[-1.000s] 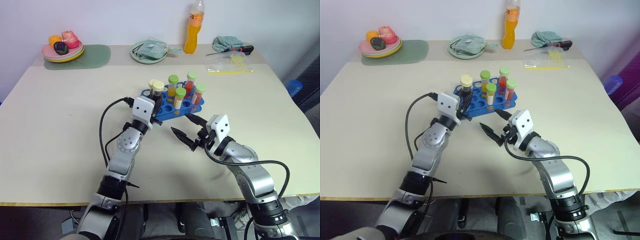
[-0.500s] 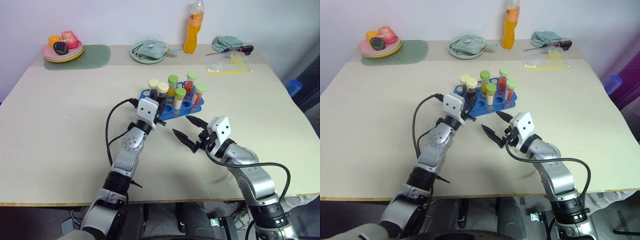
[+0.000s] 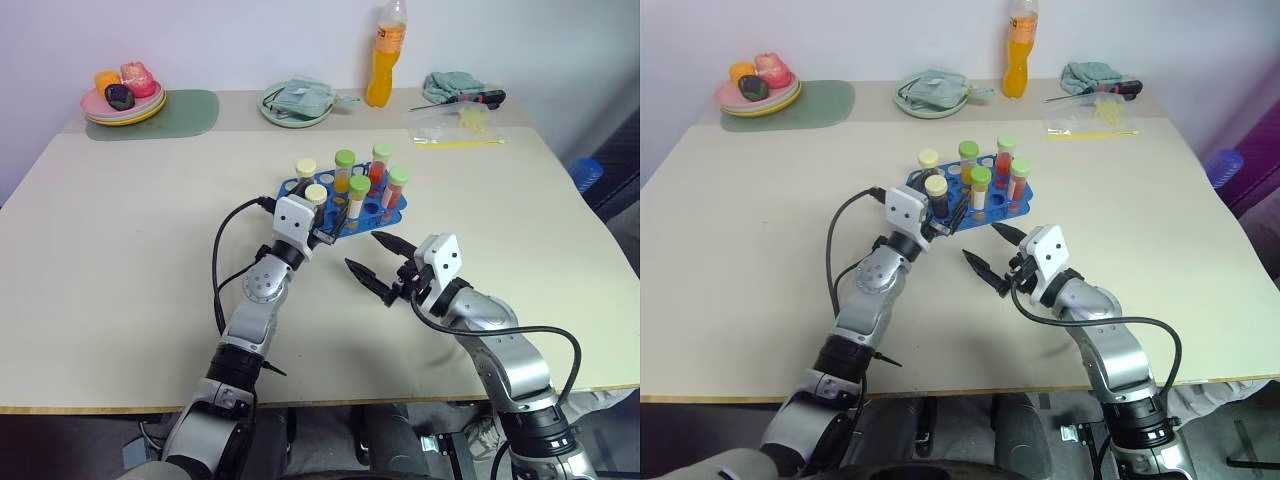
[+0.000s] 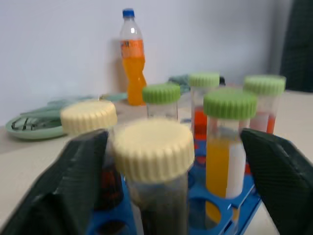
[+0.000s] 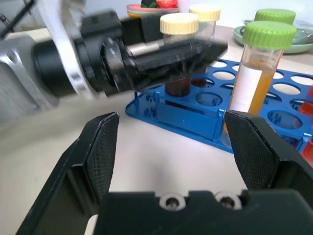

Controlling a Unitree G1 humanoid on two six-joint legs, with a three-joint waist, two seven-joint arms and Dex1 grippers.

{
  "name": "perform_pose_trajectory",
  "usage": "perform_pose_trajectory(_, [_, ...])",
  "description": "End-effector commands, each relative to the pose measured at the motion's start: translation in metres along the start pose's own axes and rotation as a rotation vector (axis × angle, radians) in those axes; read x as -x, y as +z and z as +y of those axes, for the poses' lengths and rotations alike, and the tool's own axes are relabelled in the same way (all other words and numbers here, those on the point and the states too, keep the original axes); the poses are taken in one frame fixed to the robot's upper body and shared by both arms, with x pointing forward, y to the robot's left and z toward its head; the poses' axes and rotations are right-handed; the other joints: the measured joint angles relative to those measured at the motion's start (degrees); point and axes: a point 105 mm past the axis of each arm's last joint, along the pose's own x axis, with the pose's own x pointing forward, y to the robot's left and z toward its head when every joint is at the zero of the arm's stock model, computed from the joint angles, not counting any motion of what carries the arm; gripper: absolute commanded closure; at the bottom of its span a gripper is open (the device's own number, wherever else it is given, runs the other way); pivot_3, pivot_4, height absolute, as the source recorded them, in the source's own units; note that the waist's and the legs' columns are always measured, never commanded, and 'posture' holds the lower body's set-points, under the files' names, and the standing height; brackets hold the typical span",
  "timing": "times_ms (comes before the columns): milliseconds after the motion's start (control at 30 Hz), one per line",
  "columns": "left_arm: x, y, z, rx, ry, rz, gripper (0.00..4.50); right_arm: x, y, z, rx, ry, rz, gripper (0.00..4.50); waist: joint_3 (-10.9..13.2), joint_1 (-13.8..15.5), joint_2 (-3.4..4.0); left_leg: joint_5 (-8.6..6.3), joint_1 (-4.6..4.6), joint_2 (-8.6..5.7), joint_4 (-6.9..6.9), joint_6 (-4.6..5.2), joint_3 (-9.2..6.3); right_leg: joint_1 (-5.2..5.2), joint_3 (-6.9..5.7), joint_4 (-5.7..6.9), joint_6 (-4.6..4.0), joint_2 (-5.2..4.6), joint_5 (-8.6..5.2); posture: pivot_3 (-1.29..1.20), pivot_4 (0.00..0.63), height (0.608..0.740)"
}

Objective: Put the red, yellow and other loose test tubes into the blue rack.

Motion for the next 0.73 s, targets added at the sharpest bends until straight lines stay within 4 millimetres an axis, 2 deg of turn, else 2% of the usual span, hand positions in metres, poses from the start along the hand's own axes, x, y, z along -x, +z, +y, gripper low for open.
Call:
perform_pose_trajectory(33, [0.024, 0.028, 0.03, -0.023, -0.003, -0.028, 0.36, 0.022, 0.027, -0.019, 0.071, -0.017, -0.043, 0.71, 0.0, -0.1, 0.01, 0.0, 0.0, 0.03, -0.01, 0.0, 0.0, 0.0, 0.0, 0.01, 0.0, 0.0, 0.0, 0.0, 0.15, 0.74])
perform_pose_trajectory(133, [0.061, 0.035, 0.059, -0.073, -0.033, 0.065, 0.36, 0.05, 0.025, -0.035, 0.074, -0.01, 0.032, 0.71, 0.0, -0.3, 0.04, 0.0, 0.02, 0.34, -0.05, 0.0, 0.01, -0.02, 0.0, 0.02, -0.02, 0.06, -0.01, 0.0, 0.15, 0.74])
perform_pose_trajectory(333, [0.146, 0.026, 0.119, -0.161, 0.041, 0.337, 0.36, 0.102, 0.013, -0.076, 0.047, -0.104, 0.172, 0.71, 0.0, -0.1, 0.07, -0.01, 0.04, 0.44, -0.04, 0.01, 0.1, 0.03, 0.0, -0.04, -0.23, 0.09, -0.12, 0.0, 0.15, 0.74])
perform_pose_trajectory(467, [0.177, 0.018, 0.133, -0.164, 0.081, 0.437, 0.36, 0.12, 0.004, -0.09, 0.039, -0.133, 0.221, 0.71, 0.0, 0.2, 0.06, -0.01, 0.08, 0.44, -0.01, 0.01, 0.12, 0.11, -0.01, -0.1, -0.29, 0.07, -0.16, 0.0, 0.15, 0.74])
perform_pose_trajectory(533, [0.185, 0.014, 0.133, -0.156, 0.094, 0.458, 0.36, 0.122, 0.001, -0.091, 0.032, -0.127, 0.231, 0.71, 0.0, 0.2, 0.07, -0.01, 0.09, 0.44, -0.01, 0.01, 0.12, 0.16, -0.01, -0.15, -0.29, 0.07, -0.16, 0.0, 0.15, 0.74])
perform_pose_trajectory(733, [0.182, 0.014, 0.127, -0.136, 0.123, 0.442, 0.36, 0.115, -0.002, -0.09, 0.033, -0.107, 0.224, 0.71, 0.0, 0.0, 0.07, -0.01, 0.09, 0.47, -0.01, 0.01, 0.13, 0.15, 0.0, -0.14, -0.28, 0.08, -0.16, 0.0, 0.15, 0.74])
